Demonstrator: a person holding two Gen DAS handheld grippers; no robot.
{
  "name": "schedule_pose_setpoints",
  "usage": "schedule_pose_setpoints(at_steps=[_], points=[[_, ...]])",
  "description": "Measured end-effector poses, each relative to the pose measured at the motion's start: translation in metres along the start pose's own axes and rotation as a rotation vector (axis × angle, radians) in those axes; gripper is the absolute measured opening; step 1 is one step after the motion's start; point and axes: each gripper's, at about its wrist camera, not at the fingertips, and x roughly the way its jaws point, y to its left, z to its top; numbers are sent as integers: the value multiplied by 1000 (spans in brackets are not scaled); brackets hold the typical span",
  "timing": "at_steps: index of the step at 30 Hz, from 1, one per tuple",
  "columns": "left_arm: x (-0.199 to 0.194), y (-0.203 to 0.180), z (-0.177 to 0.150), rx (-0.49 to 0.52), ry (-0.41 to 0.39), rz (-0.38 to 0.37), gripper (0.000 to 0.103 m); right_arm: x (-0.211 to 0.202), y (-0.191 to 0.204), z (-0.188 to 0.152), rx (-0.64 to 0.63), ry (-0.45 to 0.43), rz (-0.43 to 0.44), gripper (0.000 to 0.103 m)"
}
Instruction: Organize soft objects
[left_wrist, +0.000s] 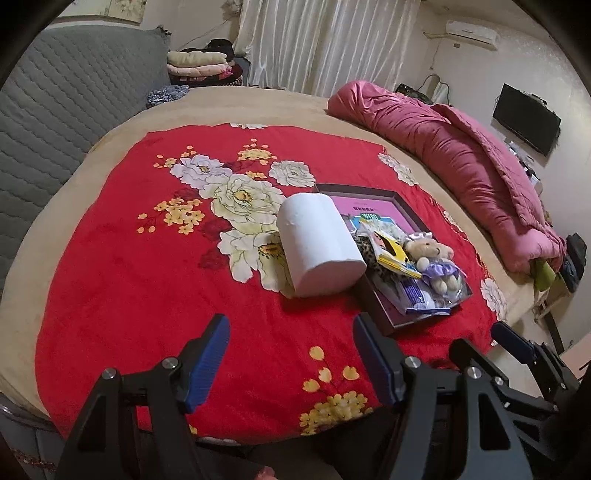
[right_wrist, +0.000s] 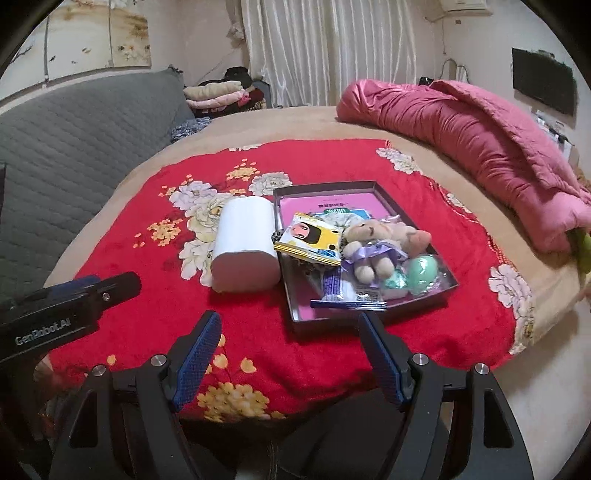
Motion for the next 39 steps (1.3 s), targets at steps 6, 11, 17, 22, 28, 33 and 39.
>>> schedule_pose_setpoints(at_steps=[6,11,17,22,28,33,39], points=[[-1,-15,-9,22,13,0,68,-13,7,-10,-85,-17,-15,78],[2,-23,-15,26,30,20,68,-13,-2,-15,-58,-8,-26,78],[5,-31,-17,33,29,21,69,-21,-9,-17,-43,-50,-45,78],[9,-36,-19,43,45,22,68,-17,-14,-19,-21,-34,-43,78],[11,-43,-18,60,47,29,68,-14,-24,-19,18,-28,-54,78],[10,-46,-17,66,47,28,68,-13,-27,-21,22,-24,-59,78],[11,-48,-17,70,50,31,68,-12,-29,-22,30,-15,-60,78]])
